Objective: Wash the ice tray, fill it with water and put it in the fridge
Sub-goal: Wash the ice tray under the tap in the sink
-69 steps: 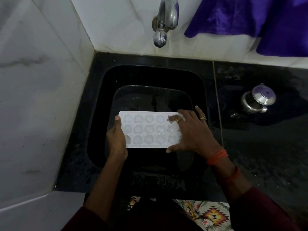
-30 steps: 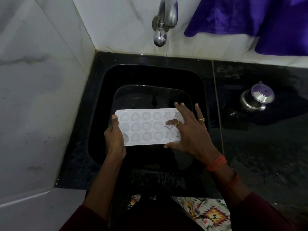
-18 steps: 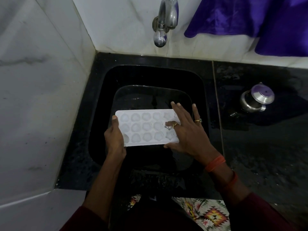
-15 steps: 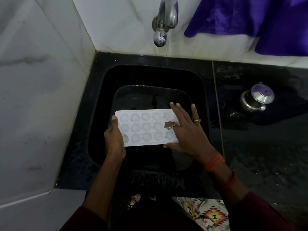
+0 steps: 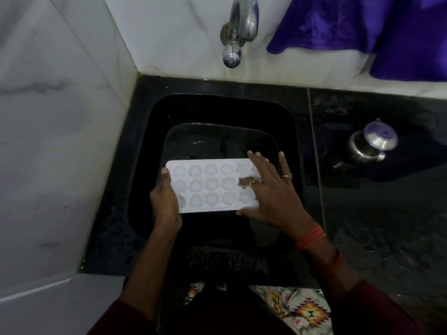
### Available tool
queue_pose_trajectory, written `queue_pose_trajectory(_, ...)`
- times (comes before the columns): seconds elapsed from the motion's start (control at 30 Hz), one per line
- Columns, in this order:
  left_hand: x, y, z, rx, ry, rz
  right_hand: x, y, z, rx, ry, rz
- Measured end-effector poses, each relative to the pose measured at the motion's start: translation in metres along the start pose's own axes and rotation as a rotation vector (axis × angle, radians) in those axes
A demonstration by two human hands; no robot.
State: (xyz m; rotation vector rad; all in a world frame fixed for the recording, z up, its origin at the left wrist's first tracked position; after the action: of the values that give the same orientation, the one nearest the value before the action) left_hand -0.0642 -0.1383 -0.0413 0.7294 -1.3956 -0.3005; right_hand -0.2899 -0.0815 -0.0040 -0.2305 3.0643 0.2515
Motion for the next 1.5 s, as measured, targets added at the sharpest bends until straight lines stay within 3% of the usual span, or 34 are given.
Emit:
queue_pose_trajectory(0.5, 0.0, 0.0, -0.002, -0.006, 0.018, 0.011, -0.006, 0.001, -0.007, 0.007, -0.037, 0.004)
queue_pose_trajectory(0.77, -0.002, 0.0, -0.003, -0.003, 0.009, -0.002, -0.006, 0.003, -0.001, -0.071, 0.05, -0.003)
queue_pose_trajectory(1.23, 0.0, 0.001, -0.003, -0.009, 0.011, 0.026, -0.007, 0.009, -0.01, 0.102, -0.034, 0.016)
queue_pose_trajectory(1.5, -0.002, 0.003, -0.002, -0.025, 0.001, 0.028, -0.005, 0.008, -0.007, -0.023, 0.043, 0.025)
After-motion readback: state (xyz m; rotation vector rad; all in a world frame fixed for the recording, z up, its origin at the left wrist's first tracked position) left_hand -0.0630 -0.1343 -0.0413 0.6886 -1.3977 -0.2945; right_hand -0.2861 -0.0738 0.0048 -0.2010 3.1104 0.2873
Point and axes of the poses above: each hand's wrist, its own y-axis away from the middle knuckle, its own z-axis out of the palm, x = y × z, the point moved 3 cm from there along -y, towards the middle knuckle, and after that the axes turned 7 degrees about -x, right-handed, at the moved point
